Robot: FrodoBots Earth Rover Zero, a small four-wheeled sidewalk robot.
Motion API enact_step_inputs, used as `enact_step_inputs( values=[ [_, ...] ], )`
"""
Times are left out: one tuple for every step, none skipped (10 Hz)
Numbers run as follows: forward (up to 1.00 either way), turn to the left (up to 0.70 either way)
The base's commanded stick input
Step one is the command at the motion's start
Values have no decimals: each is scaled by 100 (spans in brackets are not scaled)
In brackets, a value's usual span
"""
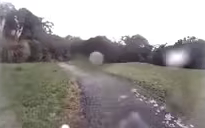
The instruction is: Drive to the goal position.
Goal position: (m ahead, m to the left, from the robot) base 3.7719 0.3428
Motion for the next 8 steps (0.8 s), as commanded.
enact_step_inputs(
  values=[
    [70, 0],
    [70, 0],
    [70, 0],
    [70, 0],
    [70, 0],
    [70, 0],
    [70, 0],
    [70, 0]
  ],
)
